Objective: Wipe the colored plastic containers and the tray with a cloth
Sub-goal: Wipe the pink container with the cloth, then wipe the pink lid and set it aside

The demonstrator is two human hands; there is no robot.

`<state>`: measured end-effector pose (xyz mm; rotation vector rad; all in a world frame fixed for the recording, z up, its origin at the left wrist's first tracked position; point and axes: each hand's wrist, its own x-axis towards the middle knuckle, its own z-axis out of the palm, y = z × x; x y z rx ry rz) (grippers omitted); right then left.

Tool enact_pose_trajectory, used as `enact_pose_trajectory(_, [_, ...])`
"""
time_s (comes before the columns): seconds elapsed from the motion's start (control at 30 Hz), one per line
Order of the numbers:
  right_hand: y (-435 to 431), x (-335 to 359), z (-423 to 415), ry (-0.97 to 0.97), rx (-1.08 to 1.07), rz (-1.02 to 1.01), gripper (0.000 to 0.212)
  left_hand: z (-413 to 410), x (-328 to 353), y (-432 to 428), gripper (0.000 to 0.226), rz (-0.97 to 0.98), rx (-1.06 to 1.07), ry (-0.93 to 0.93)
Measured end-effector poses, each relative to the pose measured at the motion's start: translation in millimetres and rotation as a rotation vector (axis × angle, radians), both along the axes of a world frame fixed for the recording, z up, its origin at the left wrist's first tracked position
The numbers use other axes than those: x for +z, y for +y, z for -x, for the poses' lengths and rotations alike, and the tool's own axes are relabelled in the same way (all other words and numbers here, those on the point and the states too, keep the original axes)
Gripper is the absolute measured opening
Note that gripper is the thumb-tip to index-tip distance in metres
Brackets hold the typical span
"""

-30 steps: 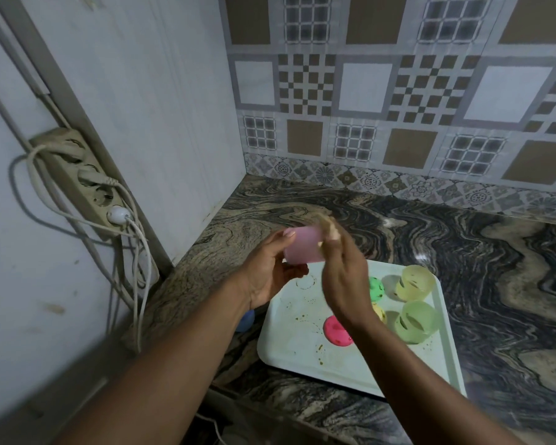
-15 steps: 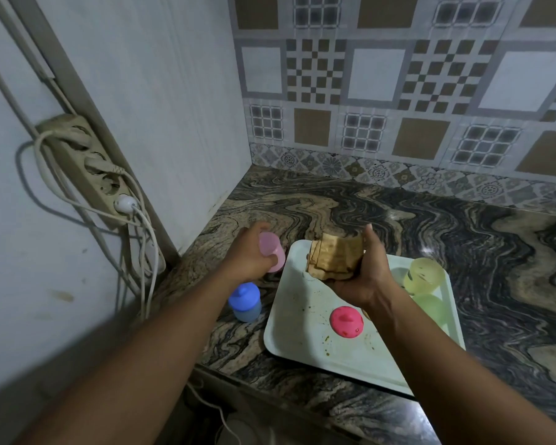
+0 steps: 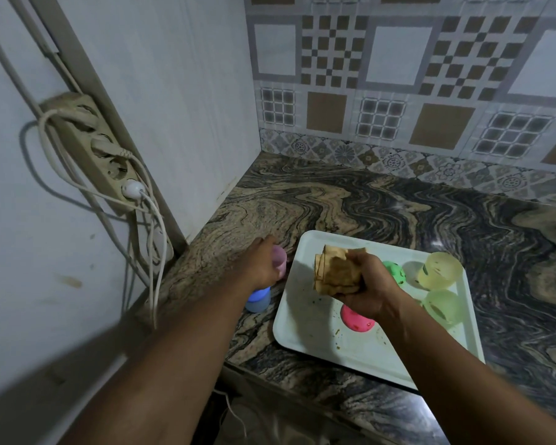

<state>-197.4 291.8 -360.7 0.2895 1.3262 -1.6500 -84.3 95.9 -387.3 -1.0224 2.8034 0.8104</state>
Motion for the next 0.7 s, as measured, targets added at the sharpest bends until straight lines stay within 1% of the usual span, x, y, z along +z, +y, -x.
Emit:
enact_pose_trajectory(0.07, [2.9, -3.0, 7.0, -0.009, -0.024, 0.014, 0.035, 0.6, 0.7, -0.4, 0.078, 0.016, -0.015, -0.029])
enact_pose_trajectory(0.13, [7.2, 1.8, 12.5, 0.015, -0.033, 0.008, 0.029, 1.8, 4.0, 0.6, 0.083, 0.076, -0.044, -0.064])
enact_pose_trajectory(0.17, [10.4, 5.6, 14.7, 0.026, -0.043, 0.006, 0.024, 3.4, 7.0, 2.7, 0.085, 0.116, -0.066, -0.057])
enact_pose_trajectory(0.2, [14.1, 10.3, 17.4, 0.037, -0.055, 0.001, 0.025, 5.8, 10.5, 5.9, 0.085, 0.152, -0.092, -0.033])
enact_pose_trajectory(0.23, [18.6, 14.2, 21.8, 0.064, -0.066, -0.004, 0.030, 9.6, 14.9, 11.5, 0.083, 0.178, -0.123, 0.001])
enact_pose_trajectory(0.3, [29.5, 20.7, 32.5, 0.133, -0.068, 0.015, 0.037, 18.9, 23.7, 27.9, 0.071, 0.179, -0.205, 0.071])
enact_pose_trajectory(0.37, [43.0, 27.9, 41.3, 0.192, -0.045, 0.014, 0.038, 28.1, 28.8, 49.0, 0.055, 0.094, -0.347, 0.109])
enact_pose_trajectory(0.47, [62.8, 26.8, 49.8, 0.238, -0.043, -0.054, 0.042, 36.9, 23.2, 83.7, 0.042, 0.021, -0.566, 0.024])
enact_pose_trajectory(0.53, [74.7, 22.7, 50.8, 0.248, -0.063, -0.092, 0.041, 41.0, 14.7, 103.6, 0.039, 0.065, -0.622, -0.042])
enact_pose_trajectory(0.63, [86.3, 16.8, 43.1, 0.222, -0.044, -0.087, 0.017, 43.5, 2.9, 122.4, 0.031, 0.209, -0.641, -0.078])
enact_pose_trajectory(0.7, [92.9, 9.0, 38.8, 0.232, -0.020, -0.125, 0.017, 44.1, -2.4, 128.9, 0.024, 0.259, -0.614, -0.073])
